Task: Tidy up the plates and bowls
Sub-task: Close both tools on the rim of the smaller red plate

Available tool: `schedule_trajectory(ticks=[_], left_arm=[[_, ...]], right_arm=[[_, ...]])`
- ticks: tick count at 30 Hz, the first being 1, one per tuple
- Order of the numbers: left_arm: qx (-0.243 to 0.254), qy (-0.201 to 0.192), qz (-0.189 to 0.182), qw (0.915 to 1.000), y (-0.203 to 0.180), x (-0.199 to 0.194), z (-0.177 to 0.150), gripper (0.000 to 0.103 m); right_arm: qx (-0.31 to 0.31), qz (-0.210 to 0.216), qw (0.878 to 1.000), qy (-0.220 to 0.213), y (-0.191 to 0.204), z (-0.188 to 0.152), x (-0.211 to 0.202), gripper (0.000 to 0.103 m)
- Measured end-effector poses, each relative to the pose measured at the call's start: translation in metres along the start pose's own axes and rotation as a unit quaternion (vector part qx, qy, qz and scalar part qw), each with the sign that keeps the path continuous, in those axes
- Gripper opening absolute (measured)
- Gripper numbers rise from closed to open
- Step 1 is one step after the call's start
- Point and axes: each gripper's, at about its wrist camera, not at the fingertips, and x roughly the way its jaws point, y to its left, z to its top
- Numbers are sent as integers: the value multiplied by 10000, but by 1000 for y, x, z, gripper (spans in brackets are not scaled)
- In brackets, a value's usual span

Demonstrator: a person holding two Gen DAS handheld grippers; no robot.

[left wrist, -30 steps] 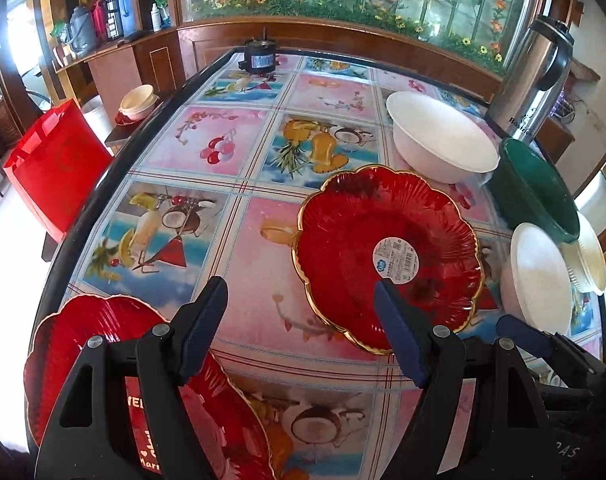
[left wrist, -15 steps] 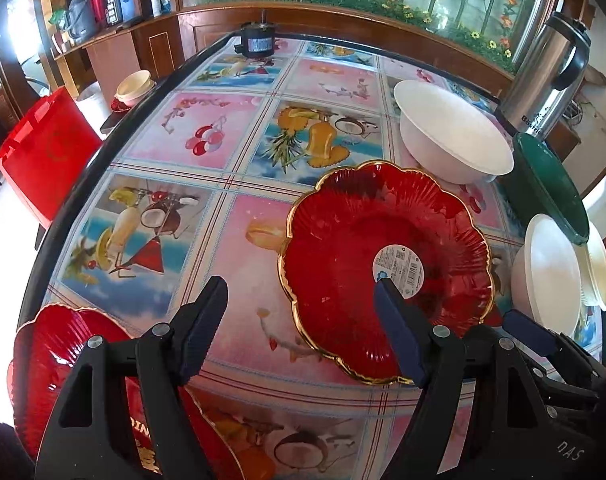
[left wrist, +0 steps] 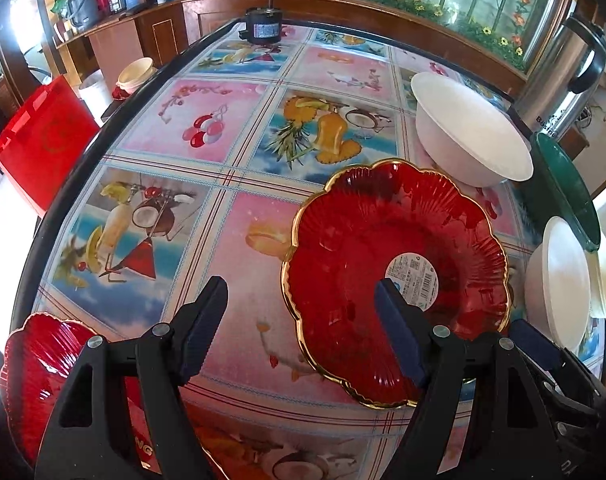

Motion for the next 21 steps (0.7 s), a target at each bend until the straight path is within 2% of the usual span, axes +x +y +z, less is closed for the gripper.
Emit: schedule_trajectory(ticks=[9,13,21], left_arm=[[-192,311,-158,9992,8,15,10,76],[-351,370,-262,9984,14,18,12,76],[-362,318,-264,9985,21,16,18,76]], right_arm=[[186,-50,9998,-47,0,7,4,77],[224,-16,9997,3,-2,8,6,62],[292,8,9996,-62,-6,10,4,54]])
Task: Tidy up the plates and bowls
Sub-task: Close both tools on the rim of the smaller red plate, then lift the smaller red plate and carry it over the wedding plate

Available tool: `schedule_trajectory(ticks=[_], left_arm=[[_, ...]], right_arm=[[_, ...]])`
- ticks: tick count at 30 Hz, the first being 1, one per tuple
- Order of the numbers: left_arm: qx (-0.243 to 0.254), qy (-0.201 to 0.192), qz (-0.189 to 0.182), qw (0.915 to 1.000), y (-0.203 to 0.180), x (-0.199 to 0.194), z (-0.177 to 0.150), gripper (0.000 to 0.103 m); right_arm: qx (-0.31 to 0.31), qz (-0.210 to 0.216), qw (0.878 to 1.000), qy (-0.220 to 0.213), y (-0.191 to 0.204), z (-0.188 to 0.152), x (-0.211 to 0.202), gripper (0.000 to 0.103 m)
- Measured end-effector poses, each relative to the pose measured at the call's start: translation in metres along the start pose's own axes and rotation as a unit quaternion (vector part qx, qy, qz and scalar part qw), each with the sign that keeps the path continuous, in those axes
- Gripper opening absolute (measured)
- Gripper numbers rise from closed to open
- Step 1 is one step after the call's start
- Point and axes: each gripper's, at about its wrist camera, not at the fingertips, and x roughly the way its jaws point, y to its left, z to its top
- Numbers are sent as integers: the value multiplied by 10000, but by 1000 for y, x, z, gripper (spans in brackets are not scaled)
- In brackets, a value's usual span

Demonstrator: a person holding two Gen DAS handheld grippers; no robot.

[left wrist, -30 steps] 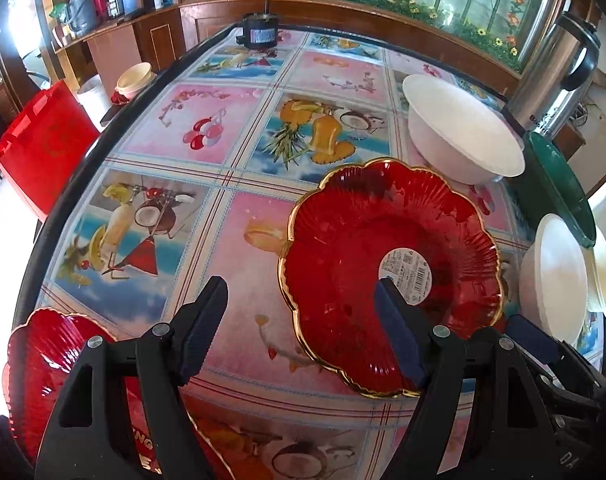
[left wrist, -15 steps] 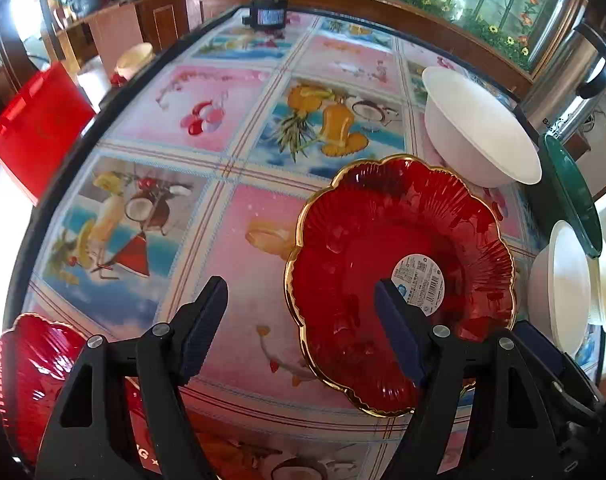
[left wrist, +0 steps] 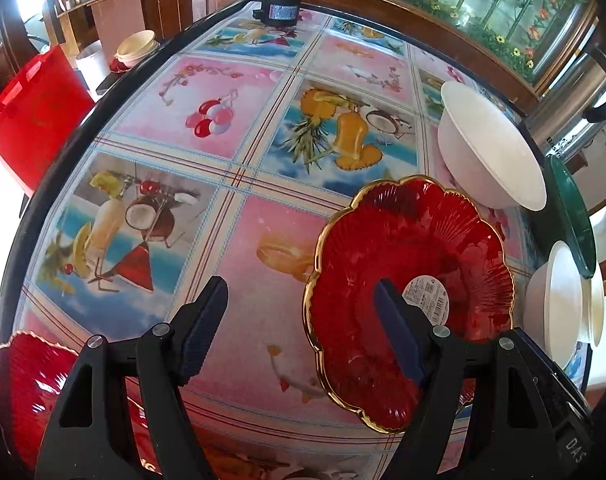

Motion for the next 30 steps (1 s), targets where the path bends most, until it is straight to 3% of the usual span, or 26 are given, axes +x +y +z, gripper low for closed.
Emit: schedule_trajectory(ticks=[2,5,9,13,30], left_arm=[[53,28,44,10000,1,1,2,71],[212,171,105,9996,1,8,5,44],[322,270,-107,9991,-1,12,6,20],[295,170,-176,9993,0,7,6,16],[237,-50,-392,9989,10,-29,-7,16]], right_arm=[[1,32,10000,-12,-1,0,0,50],[-19,13,10000,-54,-3,0,2,39],[2,95,10000,2,-8,0,5,21],[-36,124,9999,108,-12,-3,10,12],[-578,-164,9982,-77,10,-10,-13,11]])
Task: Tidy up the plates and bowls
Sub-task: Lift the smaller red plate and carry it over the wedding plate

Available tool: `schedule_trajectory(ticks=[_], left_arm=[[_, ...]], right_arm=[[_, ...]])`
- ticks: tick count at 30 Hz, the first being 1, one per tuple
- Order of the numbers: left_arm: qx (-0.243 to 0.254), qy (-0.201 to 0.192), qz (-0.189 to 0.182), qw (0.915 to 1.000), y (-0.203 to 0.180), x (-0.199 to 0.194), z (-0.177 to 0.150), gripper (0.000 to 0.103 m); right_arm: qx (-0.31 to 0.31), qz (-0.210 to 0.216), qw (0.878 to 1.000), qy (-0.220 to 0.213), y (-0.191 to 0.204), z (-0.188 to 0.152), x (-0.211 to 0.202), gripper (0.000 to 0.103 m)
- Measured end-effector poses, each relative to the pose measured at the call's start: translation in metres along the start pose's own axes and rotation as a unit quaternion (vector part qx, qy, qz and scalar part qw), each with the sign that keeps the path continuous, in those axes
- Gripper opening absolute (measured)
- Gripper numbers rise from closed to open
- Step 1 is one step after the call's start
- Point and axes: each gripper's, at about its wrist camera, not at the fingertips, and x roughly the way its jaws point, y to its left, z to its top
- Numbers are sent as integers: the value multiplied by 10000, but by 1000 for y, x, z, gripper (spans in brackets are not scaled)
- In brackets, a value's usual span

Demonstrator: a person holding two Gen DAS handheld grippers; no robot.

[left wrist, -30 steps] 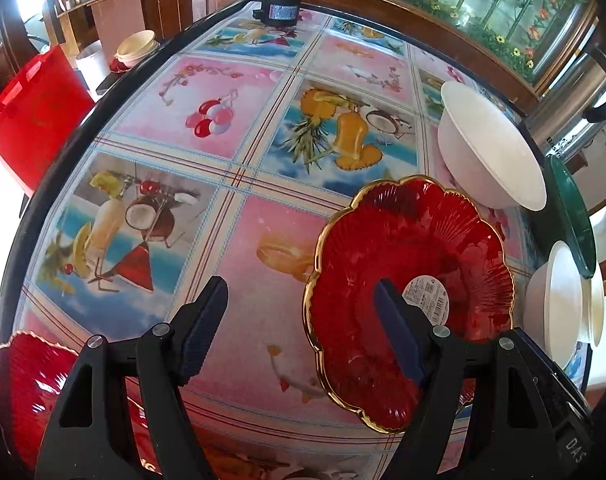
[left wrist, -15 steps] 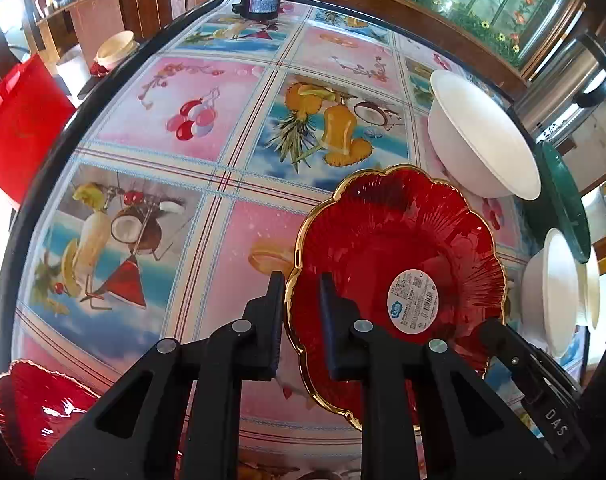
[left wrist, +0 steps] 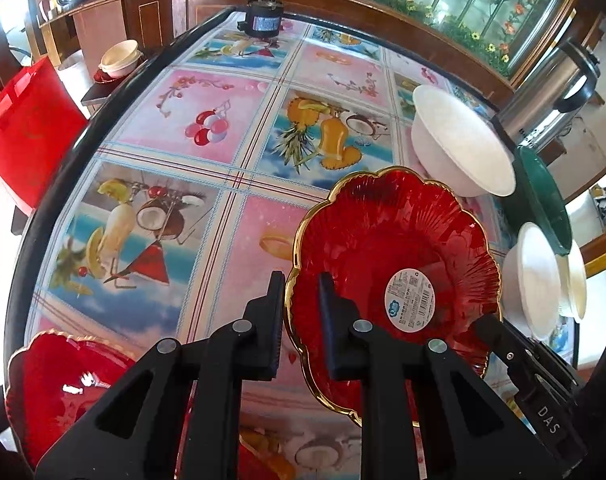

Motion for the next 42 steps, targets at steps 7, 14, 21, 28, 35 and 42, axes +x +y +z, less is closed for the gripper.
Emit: schedule_trajectory(ticks=[7,14,21,28,35,42], left_arm=[[-36,-129,-94,9999,10,-27,-15,16],[-120,-345,-57,9993,33,-60,-35,16],[-318,-521,120,9981,71,-93,-67,16],[-607,-514,285,9964,110,-104,-100,16],[-817,-441,404,9949,142,-102,-123,16],[-746,-412,514,9950,148,-99,-135,16]], right_arm=[[-164,65,9998,-101,17,-2,-14,11],[-451,191,9986,-176,44,-10,-27,11],[-812,416,9957,-132,81,-27,-27,12],[-1186,552,9914,100,117,-47,-11,14],[-1570,532,9857,318,147,-65,7,15],[-1771,420,9820,513,157,-78,21,15]])
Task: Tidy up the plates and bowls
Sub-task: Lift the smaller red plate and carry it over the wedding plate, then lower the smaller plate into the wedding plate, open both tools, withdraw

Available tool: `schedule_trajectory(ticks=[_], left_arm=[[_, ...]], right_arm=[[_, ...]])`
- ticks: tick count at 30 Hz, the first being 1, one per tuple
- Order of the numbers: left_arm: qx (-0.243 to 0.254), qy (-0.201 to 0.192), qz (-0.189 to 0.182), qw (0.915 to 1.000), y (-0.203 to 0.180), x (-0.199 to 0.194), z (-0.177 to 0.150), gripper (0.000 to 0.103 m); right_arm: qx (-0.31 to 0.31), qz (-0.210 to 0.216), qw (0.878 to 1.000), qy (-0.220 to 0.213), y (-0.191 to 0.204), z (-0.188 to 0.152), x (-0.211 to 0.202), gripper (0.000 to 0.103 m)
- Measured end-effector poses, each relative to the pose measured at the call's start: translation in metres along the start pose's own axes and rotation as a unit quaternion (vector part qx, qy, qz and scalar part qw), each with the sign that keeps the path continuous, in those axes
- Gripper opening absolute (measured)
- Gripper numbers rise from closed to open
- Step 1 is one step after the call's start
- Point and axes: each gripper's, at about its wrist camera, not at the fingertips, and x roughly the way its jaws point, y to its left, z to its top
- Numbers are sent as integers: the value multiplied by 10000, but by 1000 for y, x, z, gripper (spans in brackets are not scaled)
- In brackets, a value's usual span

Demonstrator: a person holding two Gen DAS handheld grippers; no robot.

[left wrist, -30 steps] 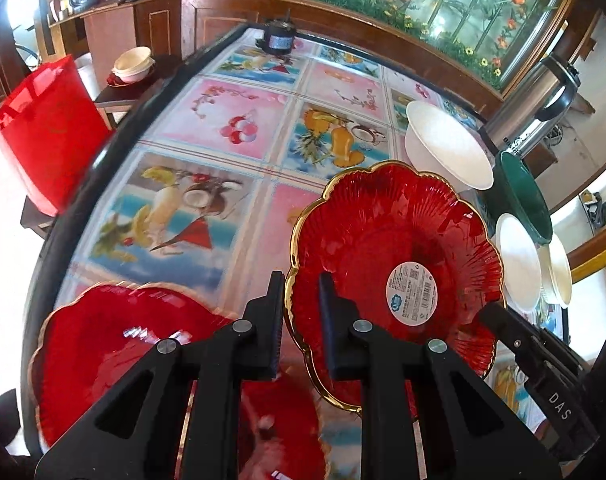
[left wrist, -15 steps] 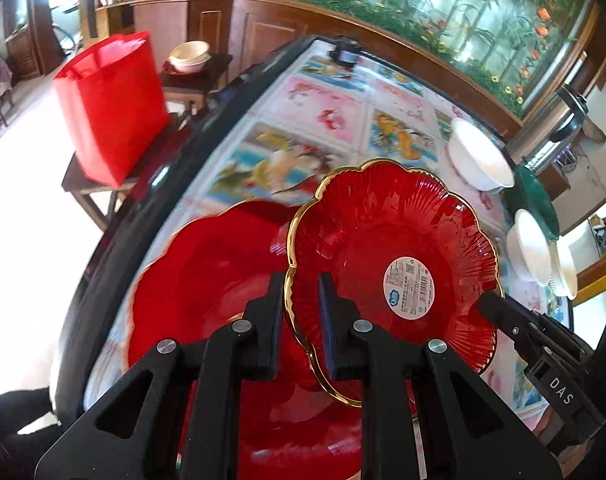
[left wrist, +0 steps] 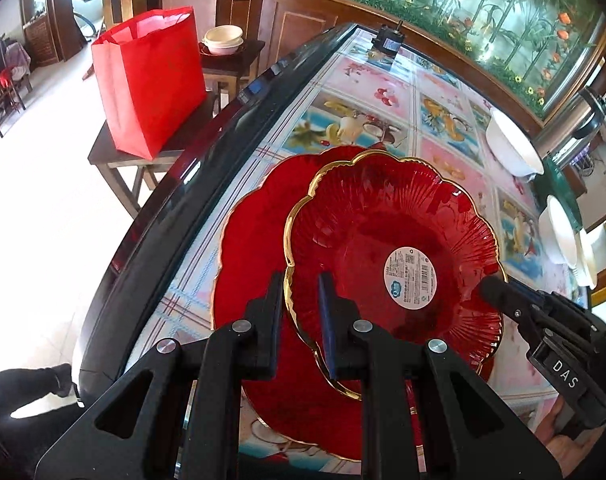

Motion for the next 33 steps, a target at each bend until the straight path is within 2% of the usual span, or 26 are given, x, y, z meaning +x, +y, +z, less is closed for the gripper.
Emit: schedule_trajectory(ticks=[3,9,21,26,28,30,33], left_arm=[[39,-24,100,9999,0,3,-4,16],[-11,14,59,10000,7,6,-9,16],[192,-177,332,9991,0,5,-12,18],[274,-252,514,9980,-2,6,-14,19],[275,-275,538,9978,-2,6,-14,19],[259,-302,549,9977,-2,6,-15,19],[258,-327,573,9975,-2,6,-15,19]], right_arm=[[-75,-65,9999,58,4,-2,2,15],[-246,-137,9995,151,12,-3,3,17],[-653,-490,9962,314,25,-3,9,21],[-885,-632,9934,374,33,-5,11,28],[-994,-642,9921,426,37,-5,12,36],[-1116,-712,9902,455,42,-6,11,39],[-1111,-680,9904,461,42,-6,10,42]])
